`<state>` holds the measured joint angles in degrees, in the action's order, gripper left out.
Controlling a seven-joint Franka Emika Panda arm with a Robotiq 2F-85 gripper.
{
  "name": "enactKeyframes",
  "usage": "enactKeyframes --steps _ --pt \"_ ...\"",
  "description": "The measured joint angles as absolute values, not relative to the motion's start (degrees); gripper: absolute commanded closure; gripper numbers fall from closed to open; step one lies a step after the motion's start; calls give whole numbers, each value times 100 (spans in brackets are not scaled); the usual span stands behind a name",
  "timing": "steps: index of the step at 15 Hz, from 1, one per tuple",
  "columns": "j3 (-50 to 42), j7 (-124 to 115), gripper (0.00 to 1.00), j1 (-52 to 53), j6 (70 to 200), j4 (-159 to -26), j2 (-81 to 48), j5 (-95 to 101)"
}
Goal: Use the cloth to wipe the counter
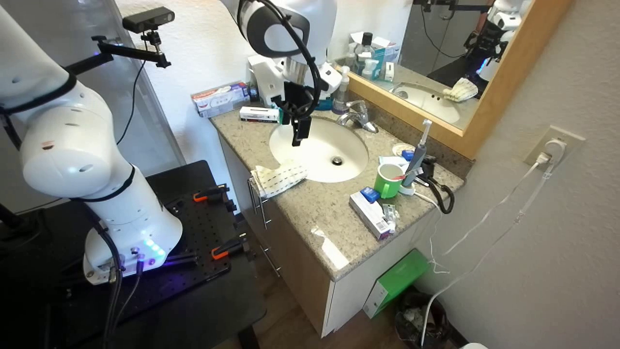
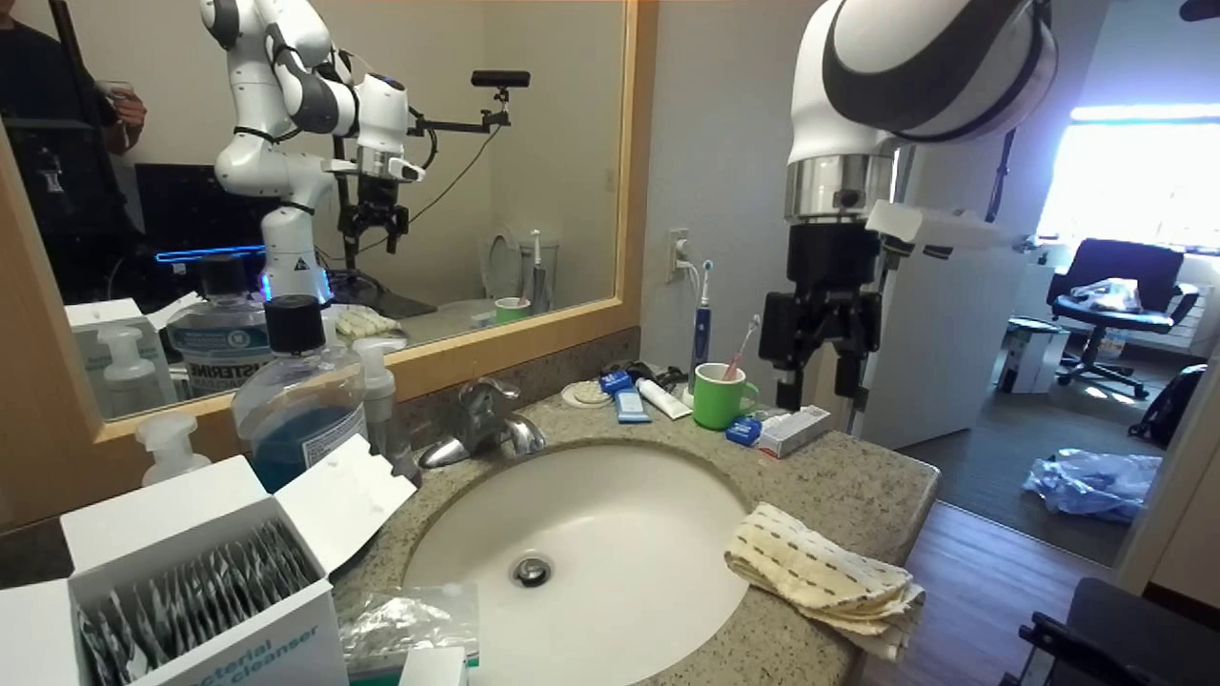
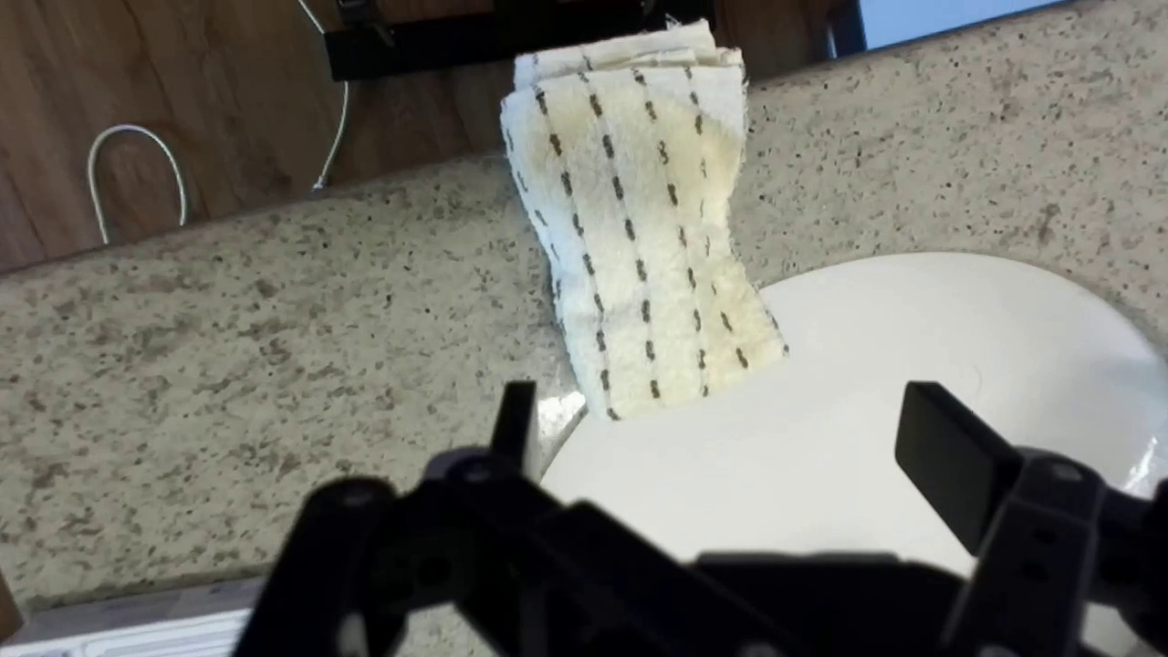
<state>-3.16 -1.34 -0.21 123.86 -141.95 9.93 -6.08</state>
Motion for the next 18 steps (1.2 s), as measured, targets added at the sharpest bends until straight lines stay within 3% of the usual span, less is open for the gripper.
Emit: enactKeyframes --steps 10,16,18 --pt "-97 404 0 131 14097 -14802 -93 -651" --pt "-91 606 0 114 14263 -14747 -570 -837" --pt "-79 606 17 114 14263 -14774 -602 -837"
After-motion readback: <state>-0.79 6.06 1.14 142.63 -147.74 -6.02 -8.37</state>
